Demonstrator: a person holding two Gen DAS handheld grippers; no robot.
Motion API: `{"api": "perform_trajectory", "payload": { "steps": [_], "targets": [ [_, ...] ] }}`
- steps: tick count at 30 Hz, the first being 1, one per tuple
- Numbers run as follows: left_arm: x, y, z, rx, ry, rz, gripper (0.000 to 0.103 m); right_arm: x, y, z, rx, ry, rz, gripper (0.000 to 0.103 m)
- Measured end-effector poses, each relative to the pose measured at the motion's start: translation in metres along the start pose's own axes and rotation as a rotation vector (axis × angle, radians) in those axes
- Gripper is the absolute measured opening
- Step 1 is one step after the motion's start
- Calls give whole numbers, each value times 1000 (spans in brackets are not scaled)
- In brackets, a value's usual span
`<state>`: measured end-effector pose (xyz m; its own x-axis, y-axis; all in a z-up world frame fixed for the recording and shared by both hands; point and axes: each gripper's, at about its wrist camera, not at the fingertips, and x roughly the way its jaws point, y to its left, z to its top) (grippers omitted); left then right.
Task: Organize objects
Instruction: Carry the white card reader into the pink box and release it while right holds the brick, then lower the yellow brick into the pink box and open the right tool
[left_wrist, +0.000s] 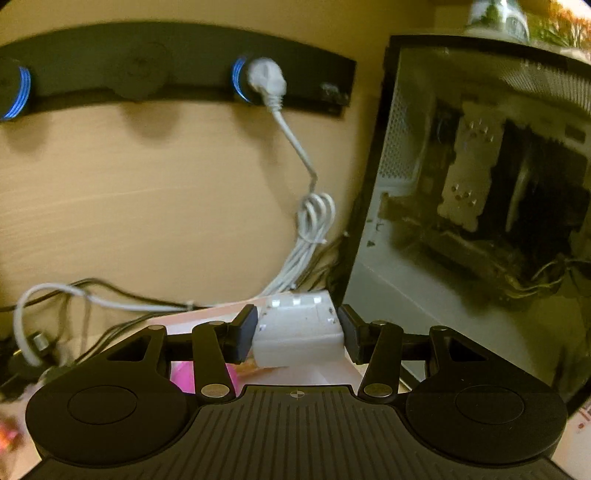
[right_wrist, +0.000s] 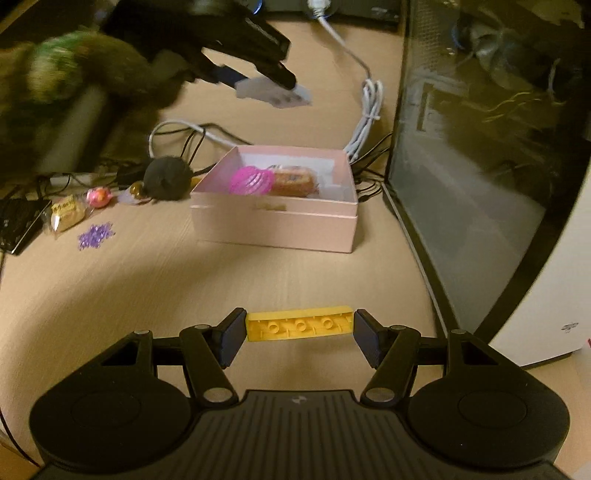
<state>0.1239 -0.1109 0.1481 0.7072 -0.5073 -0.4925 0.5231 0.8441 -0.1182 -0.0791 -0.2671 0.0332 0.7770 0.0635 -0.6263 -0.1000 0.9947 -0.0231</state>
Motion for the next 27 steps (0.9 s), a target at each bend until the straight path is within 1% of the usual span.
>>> {"api": "perform_trajectory", "payload": {
  "steps": [1,2,3,4,6,7,8,10,12,15,18,22,23,24,25,26,27],
  "targets": [
    [15,-2,-3,30,44,10,53,0,-3,0,7,2,-2,63],
    [25,-2,-7,45,71,22,53,0,-5,-1,13,6,-3,63],
    [31,0,-11,35,69,31,53,0,-8,0,13,9,-4,63],
    [31,4,-14,3,48,36,53,0,-9,-1,10,10,-7,63],
    [25,15,-17,-102,0,37,53,1,-14,-3,7,14,-2,63],
    [20,21,-19,-166,-21,65,53,2,-16,-3,9,20,4,63],
    [13,26,-22,-202,-36,71,53,6,-18,-3,8,29,11,63],
    [-1,35,-30,-230,-42,94,53,13,-19,0,-1,36,19,63],
    [-21,40,-45,-239,-34,123,53,20,-21,9,-9,22,33,63],
    [-62,43,-80,-233,-5,172,53,33,-23,36,-6,-25,64,63],
    [-95,45,-118,-209,37,213,53,51,-25,80,11,-95,83,63],
    [-133,58,-160,-213,100,294,53,88,-28,133,57,-158,103,63],
    [-140,63,-166,-219,116,301,53,98,-29,143,61,-169,99,64],
    [-147,68,-172,-235,126,325,53,110,-30,152,62,-173,88,66],
    [-154,74,-178,-253,134,345,53,123,-30,159,58,-162,76,82],
    [-161,80,-183,-271,139,368,53,136,-28,164,54,-144,57,93],
    [-168,87,-187,-287,145,389,53,144,-27,165,53,-138,38,94]
  ]
}}
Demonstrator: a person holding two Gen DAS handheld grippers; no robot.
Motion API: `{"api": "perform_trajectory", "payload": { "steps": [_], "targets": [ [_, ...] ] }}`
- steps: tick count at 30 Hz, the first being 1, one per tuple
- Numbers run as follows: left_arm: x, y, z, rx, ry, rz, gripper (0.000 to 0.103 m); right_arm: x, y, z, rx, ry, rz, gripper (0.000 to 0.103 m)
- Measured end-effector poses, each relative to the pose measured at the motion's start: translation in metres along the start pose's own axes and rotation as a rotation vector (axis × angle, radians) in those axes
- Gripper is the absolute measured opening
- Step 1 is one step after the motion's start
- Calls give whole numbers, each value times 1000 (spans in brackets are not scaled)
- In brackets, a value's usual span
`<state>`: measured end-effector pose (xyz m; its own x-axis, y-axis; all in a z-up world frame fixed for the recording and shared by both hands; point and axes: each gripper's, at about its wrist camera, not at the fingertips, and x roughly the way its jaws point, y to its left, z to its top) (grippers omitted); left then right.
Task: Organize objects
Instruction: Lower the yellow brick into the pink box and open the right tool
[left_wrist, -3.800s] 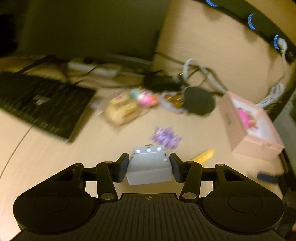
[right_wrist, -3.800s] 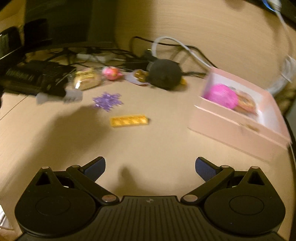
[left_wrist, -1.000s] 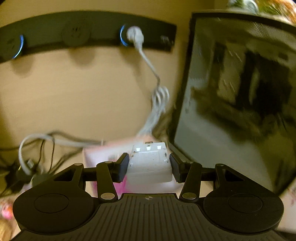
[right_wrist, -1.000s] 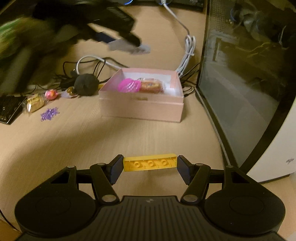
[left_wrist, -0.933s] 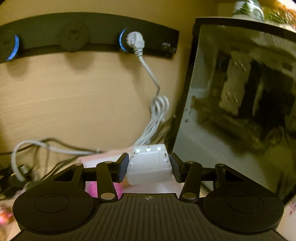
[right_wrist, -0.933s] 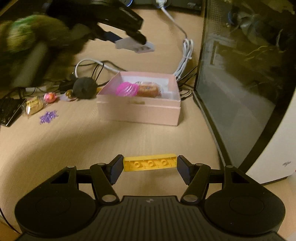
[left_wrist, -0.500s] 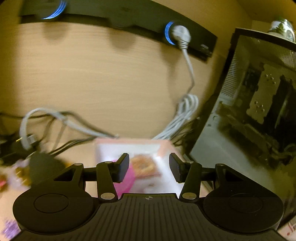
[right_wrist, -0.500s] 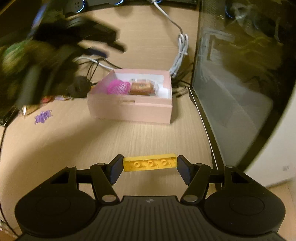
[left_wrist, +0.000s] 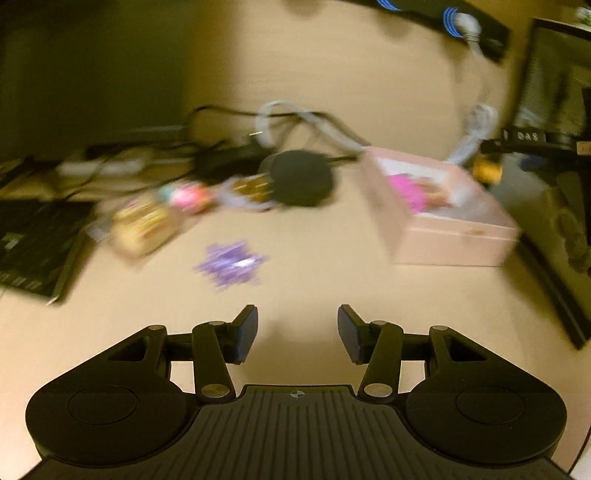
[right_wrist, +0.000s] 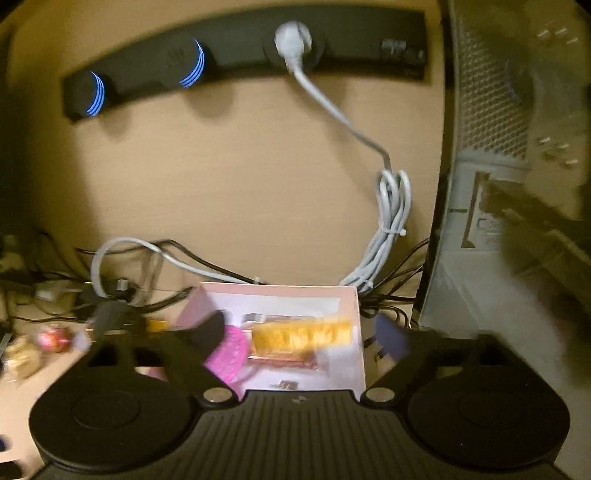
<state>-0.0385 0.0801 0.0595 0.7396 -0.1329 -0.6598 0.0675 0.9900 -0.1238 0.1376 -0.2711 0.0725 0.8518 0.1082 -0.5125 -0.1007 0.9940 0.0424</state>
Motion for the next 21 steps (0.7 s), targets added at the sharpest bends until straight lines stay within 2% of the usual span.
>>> {"api": "perform_trajectory", "payload": {
  "steps": [4,9,12,15,18,21],
  "targets": [
    [-5,25,-5,-21,18,53,53,14,11,-16,6,60,17,97],
    [-1,44,6,-3,-9,98,53,-8,35,-50,-53,89,42,100],
    [8,57,30,96,-54,132,53,-31,47,-66,-74,90,60,103],
    [25,72,57,255,-61,180,53,-51,58,-79,-99,105,64,103],
    [51,87,74,382,0,209,53,-68,72,-94,-126,136,62,103],
    [75,103,86,395,78,164,53,-84,84,-110,-163,169,49,103]
  ]
}}
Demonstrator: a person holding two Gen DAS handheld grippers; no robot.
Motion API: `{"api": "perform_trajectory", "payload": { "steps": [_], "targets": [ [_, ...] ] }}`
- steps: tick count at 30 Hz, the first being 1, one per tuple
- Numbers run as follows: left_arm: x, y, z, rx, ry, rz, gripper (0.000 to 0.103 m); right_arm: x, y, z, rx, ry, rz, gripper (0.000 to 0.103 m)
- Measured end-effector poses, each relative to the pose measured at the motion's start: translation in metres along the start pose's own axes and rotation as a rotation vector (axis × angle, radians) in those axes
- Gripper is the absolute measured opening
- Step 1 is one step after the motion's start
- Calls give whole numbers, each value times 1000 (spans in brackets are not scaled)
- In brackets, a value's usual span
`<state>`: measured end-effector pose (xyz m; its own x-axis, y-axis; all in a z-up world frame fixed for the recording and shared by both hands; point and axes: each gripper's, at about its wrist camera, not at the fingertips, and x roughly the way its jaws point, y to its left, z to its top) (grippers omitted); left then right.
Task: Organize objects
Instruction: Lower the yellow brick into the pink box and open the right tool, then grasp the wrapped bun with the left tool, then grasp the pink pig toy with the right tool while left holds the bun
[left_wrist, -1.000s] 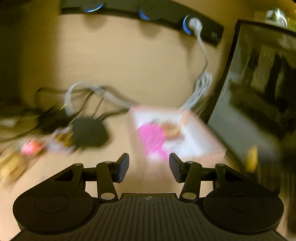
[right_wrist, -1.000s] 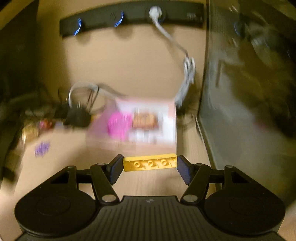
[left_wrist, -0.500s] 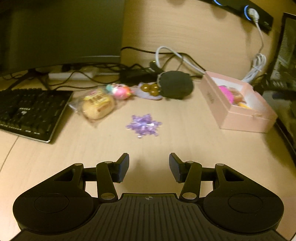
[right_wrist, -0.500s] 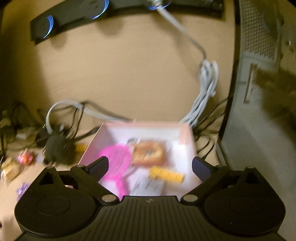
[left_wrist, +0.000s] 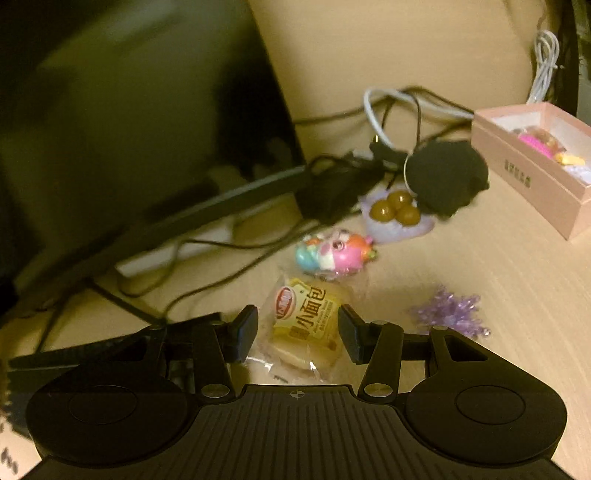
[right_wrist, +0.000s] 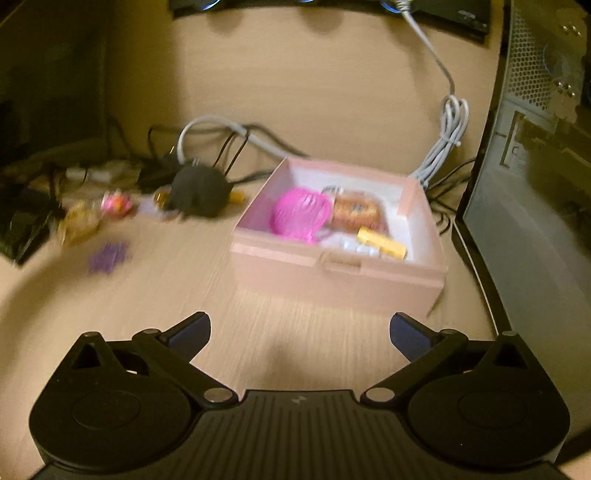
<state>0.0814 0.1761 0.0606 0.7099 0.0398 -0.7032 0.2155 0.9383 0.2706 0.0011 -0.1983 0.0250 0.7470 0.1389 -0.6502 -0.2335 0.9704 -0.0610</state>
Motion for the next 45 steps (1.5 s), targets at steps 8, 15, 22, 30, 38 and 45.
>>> {"api": "perform_trajectory", "payload": {
  "steps": [8,15,22,30,38,45],
  "targets": [
    [48,14,3,-36,97,-84,74,-16,24,-23,8,86,-26,103],
    [60,20,6,-118,74,-97,60,-20,35,-26,-2,99,-39,103],
    [26,26,-3,-224,48,-112,45,-8,48,-15,-14,102,-11,103],
    [-41,28,-42,-368,-11,-215,44,15,86,9,-97,71,75,103],
    [-94,25,-95,-584,35,-128,44,49,135,42,-140,53,165,103],
    [-116,32,-129,-652,56,-101,43,87,181,77,-105,26,178,103]
  ]
}}
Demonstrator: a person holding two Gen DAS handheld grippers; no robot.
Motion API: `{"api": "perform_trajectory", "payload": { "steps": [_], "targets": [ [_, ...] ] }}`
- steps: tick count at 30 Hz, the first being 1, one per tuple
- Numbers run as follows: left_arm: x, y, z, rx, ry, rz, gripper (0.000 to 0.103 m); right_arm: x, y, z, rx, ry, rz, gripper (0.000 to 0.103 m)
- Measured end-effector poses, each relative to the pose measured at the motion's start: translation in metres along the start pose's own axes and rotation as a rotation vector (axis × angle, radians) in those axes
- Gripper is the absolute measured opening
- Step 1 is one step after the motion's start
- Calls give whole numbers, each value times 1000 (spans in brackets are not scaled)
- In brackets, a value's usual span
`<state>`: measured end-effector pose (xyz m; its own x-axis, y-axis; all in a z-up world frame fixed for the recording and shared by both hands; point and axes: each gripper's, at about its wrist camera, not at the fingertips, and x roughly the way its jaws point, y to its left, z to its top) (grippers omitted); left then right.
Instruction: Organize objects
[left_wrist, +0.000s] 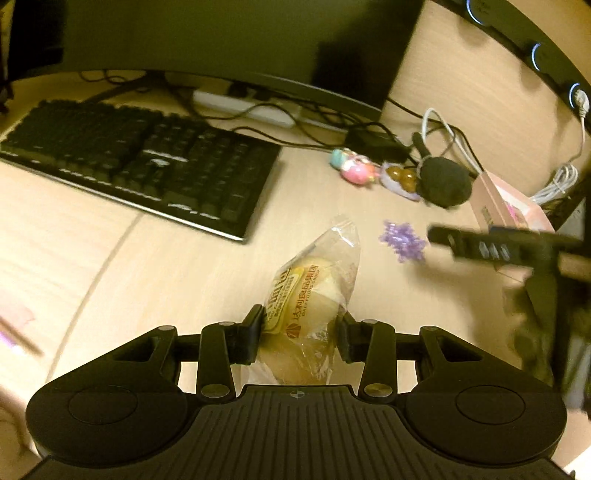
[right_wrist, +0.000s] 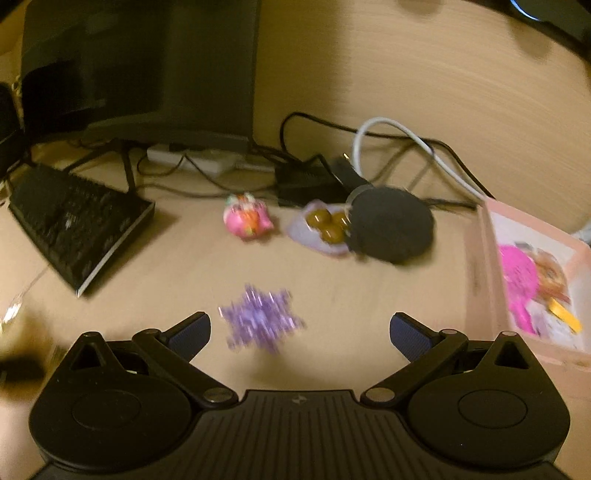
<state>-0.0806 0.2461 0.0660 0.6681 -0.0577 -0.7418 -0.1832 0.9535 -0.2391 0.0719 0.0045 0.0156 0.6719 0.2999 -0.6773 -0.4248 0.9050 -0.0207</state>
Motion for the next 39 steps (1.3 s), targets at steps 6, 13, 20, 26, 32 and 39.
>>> {"api": "perform_trajectory", "payload": {
  "steps": [6,13,20,26,32,39],
  "targets": [
    [-18,32,-1,-28,-34,-8,43,37,27,30,-7,-61,-3,103],
    [-31,56,-14,-79,-6,21,43,105,51,64,-9,-57,-28,103],
    [-22,67,-22,-92,8,-1,43,138,65,71,-53,23,-62,53],
    [-10,42,-16,-44,15,-115,43,60,55,36,-73,7,-14,52],
    [12,8,-13,2,22,-215,43,-1,18,-22,-82,81,-91,52],
    [37,-25,-11,39,67,-283,43,-24,-25,-60,35,172,-193,53]
  ]
}}
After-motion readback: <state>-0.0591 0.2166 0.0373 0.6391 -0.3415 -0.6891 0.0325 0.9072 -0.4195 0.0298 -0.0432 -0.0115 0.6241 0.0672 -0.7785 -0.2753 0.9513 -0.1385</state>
